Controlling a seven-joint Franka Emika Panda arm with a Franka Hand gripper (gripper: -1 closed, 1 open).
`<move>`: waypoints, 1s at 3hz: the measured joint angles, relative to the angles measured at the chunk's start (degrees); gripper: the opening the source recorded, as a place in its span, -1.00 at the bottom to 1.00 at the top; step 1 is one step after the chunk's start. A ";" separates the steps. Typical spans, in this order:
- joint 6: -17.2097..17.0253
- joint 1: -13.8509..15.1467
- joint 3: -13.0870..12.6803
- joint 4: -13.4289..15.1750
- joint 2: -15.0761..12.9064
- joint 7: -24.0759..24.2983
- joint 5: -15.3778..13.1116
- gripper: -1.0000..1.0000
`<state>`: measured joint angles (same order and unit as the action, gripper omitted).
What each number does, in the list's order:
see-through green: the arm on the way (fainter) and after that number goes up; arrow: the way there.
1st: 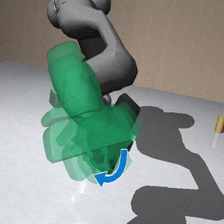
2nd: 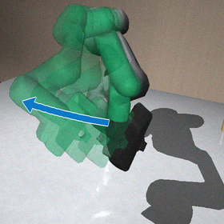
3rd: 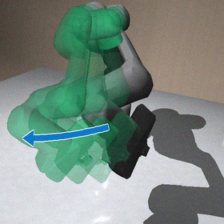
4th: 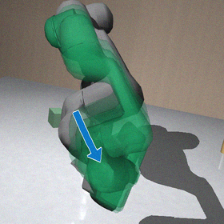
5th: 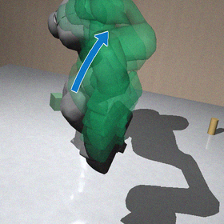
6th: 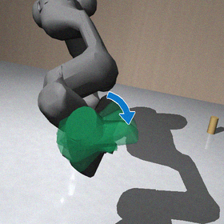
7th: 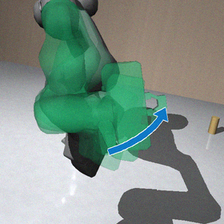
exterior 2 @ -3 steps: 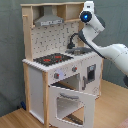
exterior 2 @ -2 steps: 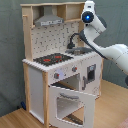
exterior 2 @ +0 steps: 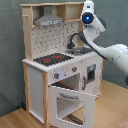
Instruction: Play with the kitchen
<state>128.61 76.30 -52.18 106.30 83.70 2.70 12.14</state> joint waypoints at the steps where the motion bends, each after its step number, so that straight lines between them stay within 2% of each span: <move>1: 5.04 -0.21 -0.76 -0.85 0.00 -3.13 0.00 1.00; 3: 6.95 -2.54 -0.89 -3.55 0.03 -15.75 -0.01 1.00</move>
<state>135.56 73.76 -53.07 102.75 83.74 -13.05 12.14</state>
